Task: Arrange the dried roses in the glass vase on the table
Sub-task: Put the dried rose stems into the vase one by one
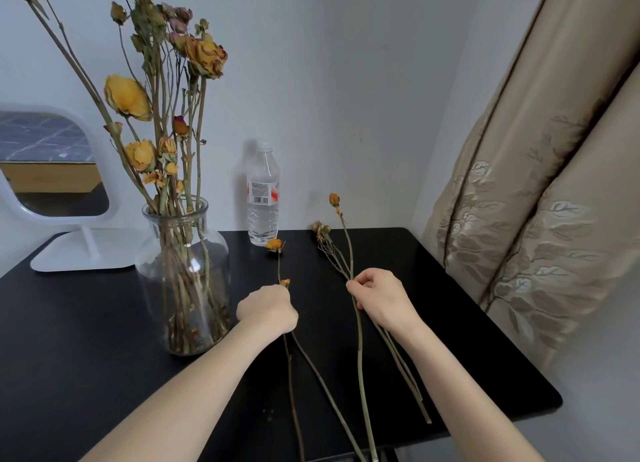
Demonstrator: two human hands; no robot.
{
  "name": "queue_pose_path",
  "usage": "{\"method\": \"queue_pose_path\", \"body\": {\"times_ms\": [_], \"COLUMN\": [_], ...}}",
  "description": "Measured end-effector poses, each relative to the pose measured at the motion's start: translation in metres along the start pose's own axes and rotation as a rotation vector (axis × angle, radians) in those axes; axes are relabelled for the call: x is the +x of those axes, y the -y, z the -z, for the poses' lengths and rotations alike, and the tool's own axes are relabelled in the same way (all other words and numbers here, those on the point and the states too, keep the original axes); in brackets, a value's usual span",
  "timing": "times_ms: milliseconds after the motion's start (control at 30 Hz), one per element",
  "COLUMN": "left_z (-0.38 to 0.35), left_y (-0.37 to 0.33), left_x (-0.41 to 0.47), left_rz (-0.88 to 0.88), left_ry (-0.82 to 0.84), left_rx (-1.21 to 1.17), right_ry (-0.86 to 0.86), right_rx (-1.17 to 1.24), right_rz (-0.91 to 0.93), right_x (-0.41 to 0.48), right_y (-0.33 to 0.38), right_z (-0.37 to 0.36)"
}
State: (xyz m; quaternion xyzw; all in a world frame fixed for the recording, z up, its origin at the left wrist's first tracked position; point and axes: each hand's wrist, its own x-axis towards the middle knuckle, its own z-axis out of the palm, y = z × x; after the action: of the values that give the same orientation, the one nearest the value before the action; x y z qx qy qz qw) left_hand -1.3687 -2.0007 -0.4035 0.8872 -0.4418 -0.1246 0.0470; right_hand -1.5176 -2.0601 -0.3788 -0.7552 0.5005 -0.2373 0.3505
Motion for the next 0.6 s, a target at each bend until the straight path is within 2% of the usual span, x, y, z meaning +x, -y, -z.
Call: {"method": "queue_pose_path", "body": {"times_ms": [167,333,467,600], "left_z": [0.009,0.016,0.012,0.014], "left_y": [0.004,0.014,0.018,0.022], "left_x": [-0.003,-0.009,-0.023,-0.029], "left_rz": [0.006,-0.002,-0.063,-0.152], "left_ry": [-0.036,-0.071,-0.181,-0.323], "left_rx": [0.077,-0.035,-0.038,-0.161], "right_ry": [0.009,0.006,0.000,-0.029], "right_rx": [0.007,0.029,0.037,0.065], "right_rz": [0.001,0.015,0.025,0.052], "right_x": [0.001,0.002,0.003,0.004], "right_y": [0.000,0.001,0.001,0.002], "right_z": [-0.002,-0.008,-0.011,-0.012]}}
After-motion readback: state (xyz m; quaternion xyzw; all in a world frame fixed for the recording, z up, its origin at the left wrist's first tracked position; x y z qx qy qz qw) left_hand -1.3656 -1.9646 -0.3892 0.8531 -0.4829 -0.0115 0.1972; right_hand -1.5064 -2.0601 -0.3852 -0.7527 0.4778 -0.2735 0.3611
